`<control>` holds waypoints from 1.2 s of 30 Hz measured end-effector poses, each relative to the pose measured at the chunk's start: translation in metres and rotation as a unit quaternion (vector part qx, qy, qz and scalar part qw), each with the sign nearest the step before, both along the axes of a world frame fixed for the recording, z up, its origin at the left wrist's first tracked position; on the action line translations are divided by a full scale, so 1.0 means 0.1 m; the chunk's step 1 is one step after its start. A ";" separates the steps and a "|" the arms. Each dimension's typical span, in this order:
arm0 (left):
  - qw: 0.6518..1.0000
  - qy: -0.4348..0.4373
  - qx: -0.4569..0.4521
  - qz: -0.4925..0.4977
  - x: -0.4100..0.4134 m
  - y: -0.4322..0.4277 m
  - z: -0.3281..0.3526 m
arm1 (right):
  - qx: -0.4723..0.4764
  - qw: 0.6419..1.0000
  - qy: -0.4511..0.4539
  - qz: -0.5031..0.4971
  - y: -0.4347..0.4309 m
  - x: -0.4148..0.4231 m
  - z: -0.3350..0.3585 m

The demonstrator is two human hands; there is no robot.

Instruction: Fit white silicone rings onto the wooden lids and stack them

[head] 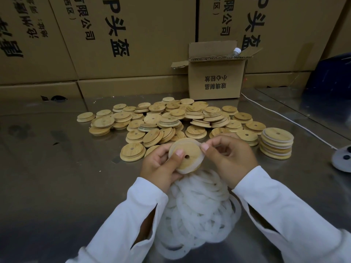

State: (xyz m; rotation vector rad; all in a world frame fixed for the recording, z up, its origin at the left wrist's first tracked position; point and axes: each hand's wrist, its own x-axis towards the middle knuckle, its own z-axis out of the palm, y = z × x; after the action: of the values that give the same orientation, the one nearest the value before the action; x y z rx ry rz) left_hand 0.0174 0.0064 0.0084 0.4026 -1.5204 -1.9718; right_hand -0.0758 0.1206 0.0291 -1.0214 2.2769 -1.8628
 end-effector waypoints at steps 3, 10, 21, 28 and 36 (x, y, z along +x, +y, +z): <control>0.999 0.010 0.050 0.002 0.00 0.00 0.00 | 0.000 1.000 0.013 0.014 -0.02 0.04 0.01; 0.997 0.018 0.065 -0.029 0.02 0.02 0.02 | -0.034 0.998 0.041 -0.021 -0.02 0.15 -0.10; 0.998 0.018 0.042 -0.040 0.00 0.05 -0.02 | -0.020 0.995 0.060 -0.079 0.00 0.20 -0.05; 1.000 -0.011 -0.017 -0.014 0.02 0.01 -0.01 | -0.025 0.998 -0.045 -0.020 0.01 0.15 0.00; 0.999 0.000 -0.042 0.004 0.00 0.01 0.02 | -0.043 0.990 -0.131 0.018 0.03 0.08 0.07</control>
State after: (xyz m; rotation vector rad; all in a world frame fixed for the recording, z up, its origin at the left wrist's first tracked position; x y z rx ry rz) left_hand 0.0172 0.0076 0.0106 0.3733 -1.5925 -1.8950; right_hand -0.0677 0.1238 0.0358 -0.7662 2.0361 -1.9625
